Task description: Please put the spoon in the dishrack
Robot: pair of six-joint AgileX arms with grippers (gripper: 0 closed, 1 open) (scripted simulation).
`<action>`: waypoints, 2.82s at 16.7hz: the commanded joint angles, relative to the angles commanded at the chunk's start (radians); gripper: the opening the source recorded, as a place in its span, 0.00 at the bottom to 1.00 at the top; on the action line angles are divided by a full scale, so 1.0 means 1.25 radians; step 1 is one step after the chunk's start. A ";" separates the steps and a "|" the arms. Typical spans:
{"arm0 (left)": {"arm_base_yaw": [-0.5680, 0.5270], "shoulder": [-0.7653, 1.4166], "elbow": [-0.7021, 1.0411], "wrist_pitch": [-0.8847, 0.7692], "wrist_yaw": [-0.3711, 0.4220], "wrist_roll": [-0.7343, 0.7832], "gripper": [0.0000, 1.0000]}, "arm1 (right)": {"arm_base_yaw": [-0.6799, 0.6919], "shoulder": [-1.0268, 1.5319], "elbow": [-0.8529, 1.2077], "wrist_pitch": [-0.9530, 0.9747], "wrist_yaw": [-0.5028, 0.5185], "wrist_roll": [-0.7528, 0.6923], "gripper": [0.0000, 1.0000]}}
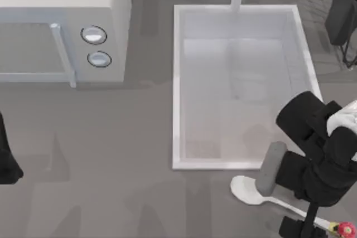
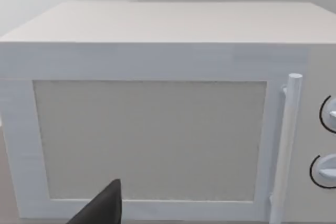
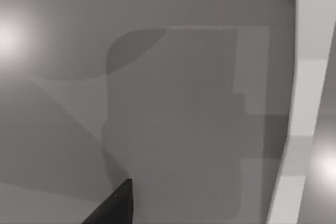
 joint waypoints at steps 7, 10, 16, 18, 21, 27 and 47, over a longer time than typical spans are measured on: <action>0.000 0.000 0.000 0.000 0.000 0.000 1.00 | 0.000 0.000 0.000 0.000 0.000 0.000 0.10; 0.000 0.000 0.000 0.000 0.000 0.000 1.00 | 0.000 0.000 0.000 0.000 0.000 0.000 0.00; 0.000 0.000 0.000 0.000 0.000 0.000 1.00 | 0.000 0.000 0.000 0.000 0.000 0.000 0.00; 0.000 0.000 0.000 0.000 0.000 0.000 1.00 | -0.001 -0.056 0.026 -0.062 -0.014 0.003 0.00; 0.000 0.000 0.000 0.000 0.000 0.000 1.00 | 0.002 -0.062 0.081 -0.117 -0.014 -0.002 0.00; 0.000 0.000 0.000 0.000 0.000 0.000 1.00 | 0.000 -0.110 0.319 -0.430 -0.015 -0.008 0.00; 0.000 0.000 0.000 0.000 0.000 0.000 1.00 | -0.200 -0.261 0.530 -0.515 -0.118 0.077 0.00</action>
